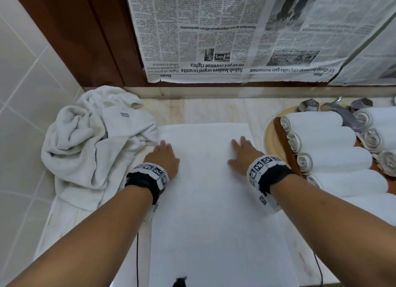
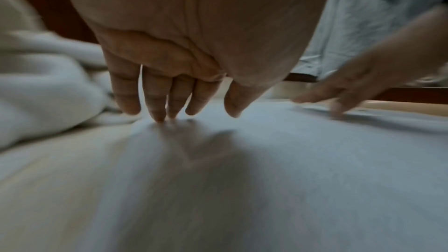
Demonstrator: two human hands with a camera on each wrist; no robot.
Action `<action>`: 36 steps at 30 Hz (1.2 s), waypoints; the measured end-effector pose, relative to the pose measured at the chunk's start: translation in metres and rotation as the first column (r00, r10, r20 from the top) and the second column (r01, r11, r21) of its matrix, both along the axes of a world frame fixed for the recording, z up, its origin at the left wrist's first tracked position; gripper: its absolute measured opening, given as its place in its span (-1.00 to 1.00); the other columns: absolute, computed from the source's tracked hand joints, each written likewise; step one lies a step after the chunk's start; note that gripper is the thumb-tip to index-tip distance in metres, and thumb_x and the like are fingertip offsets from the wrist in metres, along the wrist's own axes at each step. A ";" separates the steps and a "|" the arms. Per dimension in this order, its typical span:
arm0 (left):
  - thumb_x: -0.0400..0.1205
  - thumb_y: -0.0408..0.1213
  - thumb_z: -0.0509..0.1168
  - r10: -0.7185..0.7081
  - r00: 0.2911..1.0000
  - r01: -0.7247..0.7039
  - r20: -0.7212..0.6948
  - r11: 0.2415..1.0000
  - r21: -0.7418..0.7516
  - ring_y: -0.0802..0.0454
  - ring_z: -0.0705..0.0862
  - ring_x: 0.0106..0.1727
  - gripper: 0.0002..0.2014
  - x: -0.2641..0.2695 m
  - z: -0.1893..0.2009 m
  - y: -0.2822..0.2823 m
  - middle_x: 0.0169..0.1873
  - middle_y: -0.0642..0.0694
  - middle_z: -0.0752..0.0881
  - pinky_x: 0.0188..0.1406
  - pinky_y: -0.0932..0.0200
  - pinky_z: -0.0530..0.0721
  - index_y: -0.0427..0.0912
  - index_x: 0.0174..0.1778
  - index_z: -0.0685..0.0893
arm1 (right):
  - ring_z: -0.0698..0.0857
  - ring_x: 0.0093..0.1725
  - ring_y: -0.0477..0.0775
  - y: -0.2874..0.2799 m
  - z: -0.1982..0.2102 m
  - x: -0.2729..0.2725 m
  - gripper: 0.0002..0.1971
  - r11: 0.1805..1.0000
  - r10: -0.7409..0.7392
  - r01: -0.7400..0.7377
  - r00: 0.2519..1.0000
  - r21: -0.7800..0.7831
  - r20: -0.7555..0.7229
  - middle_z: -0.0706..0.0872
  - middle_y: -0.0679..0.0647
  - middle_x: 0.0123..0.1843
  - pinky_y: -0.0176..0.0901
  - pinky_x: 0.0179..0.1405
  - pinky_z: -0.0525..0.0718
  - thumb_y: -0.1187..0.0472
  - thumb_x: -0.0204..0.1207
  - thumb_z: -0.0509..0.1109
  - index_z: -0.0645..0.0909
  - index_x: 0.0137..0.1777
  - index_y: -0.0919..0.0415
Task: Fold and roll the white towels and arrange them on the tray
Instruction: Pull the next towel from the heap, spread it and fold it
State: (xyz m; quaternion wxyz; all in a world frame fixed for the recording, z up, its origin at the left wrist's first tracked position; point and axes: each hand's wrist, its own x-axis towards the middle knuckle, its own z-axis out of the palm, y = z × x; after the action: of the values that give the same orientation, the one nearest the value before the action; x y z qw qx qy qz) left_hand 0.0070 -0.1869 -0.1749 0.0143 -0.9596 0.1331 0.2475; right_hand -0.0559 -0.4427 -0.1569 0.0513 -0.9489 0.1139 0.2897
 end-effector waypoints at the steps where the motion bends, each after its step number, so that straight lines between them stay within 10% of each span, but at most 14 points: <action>1: 0.80 0.02 -0.05 -0.036 0.999 0.036 0.008 0.999 -0.031 -0.12 0.07 0.72 -0.36 -0.003 0.007 -0.010 0.74 -0.15 -0.12 0.61 -0.13 0.25 -0.19 0.74 -0.05 | -0.17 0.76 0.12 0.008 0.002 0.002 -0.20 0.999 0.040 -0.041 0.999 0.026 0.028 -0.34 0.10 0.77 0.18 0.67 0.20 -0.09 0.72 0.18 -0.25 0.77 0.01; 5: 0.80 0.08 -0.05 -0.247 0.966 0.234 -0.080 0.961 -0.145 -0.10 -0.12 0.74 -0.34 -0.007 0.001 -0.022 0.73 -0.11 -0.23 0.65 -0.10 0.08 -0.03 0.75 -0.14 | -0.24 0.76 0.10 0.029 -0.006 -0.009 -0.18 0.958 0.255 -0.254 0.967 0.133 0.009 -0.38 0.04 0.76 0.12 0.70 0.01 -0.16 0.71 0.19 -0.25 0.77 -0.04; 11: 0.78 0.12 -0.07 -0.003 0.999 0.001 -0.046 0.999 -0.037 -0.20 -0.19 0.73 -0.28 0.014 -0.018 0.023 0.70 -0.16 -0.34 0.69 -0.14 0.02 -0.10 0.74 -0.26 | -0.24 0.75 0.24 -0.018 -0.015 -0.020 -0.14 0.998 -0.062 0.062 0.998 0.004 0.017 -0.42 0.19 0.74 0.18 0.72 0.02 -0.27 0.70 0.11 -0.29 0.76 0.07; 17: 0.75 0.22 -0.14 -0.271 0.961 0.258 -0.055 0.951 -0.172 -0.15 -0.30 0.72 -0.30 -0.041 -0.017 0.007 0.68 -0.10 -0.42 0.66 -0.17 -0.10 0.06 0.73 -0.25 | -0.28 0.75 0.12 0.018 -0.018 -0.066 -0.16 0.952 0.239 -0.249 0.968 0.177 0.075 -0.43 0.04 0.74 0.12 0.70 -0.11 -0.25 0.68 0.16 -0.27 0.76 -0.04; 23: 0.72 0.28 -0.17 0.098 0.995 -0.099 0.020 0.988 0.121 -0.19 -0.26 0.73 -0.24 -0.072 -0.012 0.034 0.70 -0.19 -0.33 0.67 -0.22 -0.24 -0.02 0.73 -0.27 | -0.20 0.76 0.20 -0.010 -0.013 -0.091 -0.19 1.000 -0.009 0.009 0.998 0.005 0.063 -0.34 0.20 0.77 0.17 0.71 -0.14 -0.27 0.71 0.03 -0.25 0.77 0.09; 30: 0.76 0.18 -0.02 -0.215 0.960 0.172 -0.182 0.959 -0.226 -0.14 -0.30 0.72 -0.28 -0.148 -0.005 0.015 0.69 -0.10 -0.39 0.67 -0.11 -0.14 0.04 0.73 -0.22 | -0.30 0.75 0.15 0.022 -0.025 -0.161 -0.22 0.935 0.319 -0.324 0.946 0.147 0.056 -0.43 0.06 0.74 0.15 0.69 -0.13 -0.27 0.71 0.06 -0.25 0.77 -0.05; 36: 0.77 0.11 -0.02 0.340 0.941 -0.338 0.007 0.938 -0.074 -0.27 -0.17 0.73 -0.28 -0.175 -0.011 0.046 0.72 -0.26 -0.23 0.68 -0.21 -0.03 -0.09 0.75 -0.18 | -0.24 0.75 0.22 -0.003 -0.017 -0.200 -0.19 0.993 -0.032 0.016 0.989 0.115 0.141 -0.38 0.20 0.75 0.15 0.71 -0.09 -0.27 0.71 0.05 -0.22 0.77 0.08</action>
State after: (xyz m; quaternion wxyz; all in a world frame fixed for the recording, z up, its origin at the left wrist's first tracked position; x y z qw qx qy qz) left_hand -0.1682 -0.1411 -0.1854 -0.0616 -0.9704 -0.0254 0.2319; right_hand -0.2556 -0.4458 -0.1740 0.1169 -0.9613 0.1047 0.2264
